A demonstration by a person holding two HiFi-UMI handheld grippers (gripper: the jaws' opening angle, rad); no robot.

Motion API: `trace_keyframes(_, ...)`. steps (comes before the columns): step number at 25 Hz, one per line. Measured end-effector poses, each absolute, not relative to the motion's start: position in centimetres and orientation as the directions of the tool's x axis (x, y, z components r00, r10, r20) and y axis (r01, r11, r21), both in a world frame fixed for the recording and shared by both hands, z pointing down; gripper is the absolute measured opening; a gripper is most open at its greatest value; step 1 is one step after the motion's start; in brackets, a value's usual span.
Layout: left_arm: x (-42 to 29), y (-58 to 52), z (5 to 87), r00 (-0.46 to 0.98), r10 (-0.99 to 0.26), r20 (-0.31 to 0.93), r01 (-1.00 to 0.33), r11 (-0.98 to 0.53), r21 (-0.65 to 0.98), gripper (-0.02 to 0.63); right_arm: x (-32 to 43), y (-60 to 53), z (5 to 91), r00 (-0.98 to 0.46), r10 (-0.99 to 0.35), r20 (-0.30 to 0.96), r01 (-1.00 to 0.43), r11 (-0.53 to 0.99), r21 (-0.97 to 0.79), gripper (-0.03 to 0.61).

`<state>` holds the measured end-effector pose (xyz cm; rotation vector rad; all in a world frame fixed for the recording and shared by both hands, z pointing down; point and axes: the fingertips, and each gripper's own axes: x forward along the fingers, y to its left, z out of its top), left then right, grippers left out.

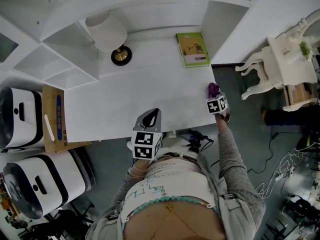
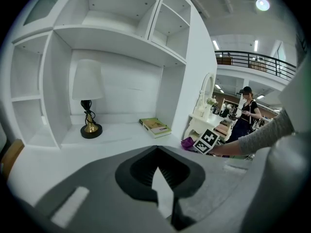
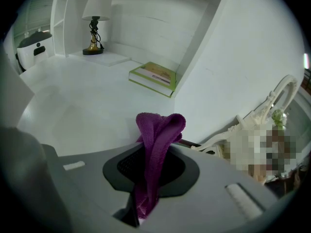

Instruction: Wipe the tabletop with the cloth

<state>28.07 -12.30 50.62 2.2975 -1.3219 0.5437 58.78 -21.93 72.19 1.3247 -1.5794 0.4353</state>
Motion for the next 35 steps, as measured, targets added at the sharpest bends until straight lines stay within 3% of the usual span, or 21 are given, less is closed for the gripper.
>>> trace_keyframes(35, 17.6, -10.6, 50.5, 0.433, -0.733, 0.524, -0.898, -0.399, 0.185, 0.005, 49.9, -20.6, 72.0, 0.07, -0.505, 0.86, -0.894, 0.352, 0.279, 0.077)
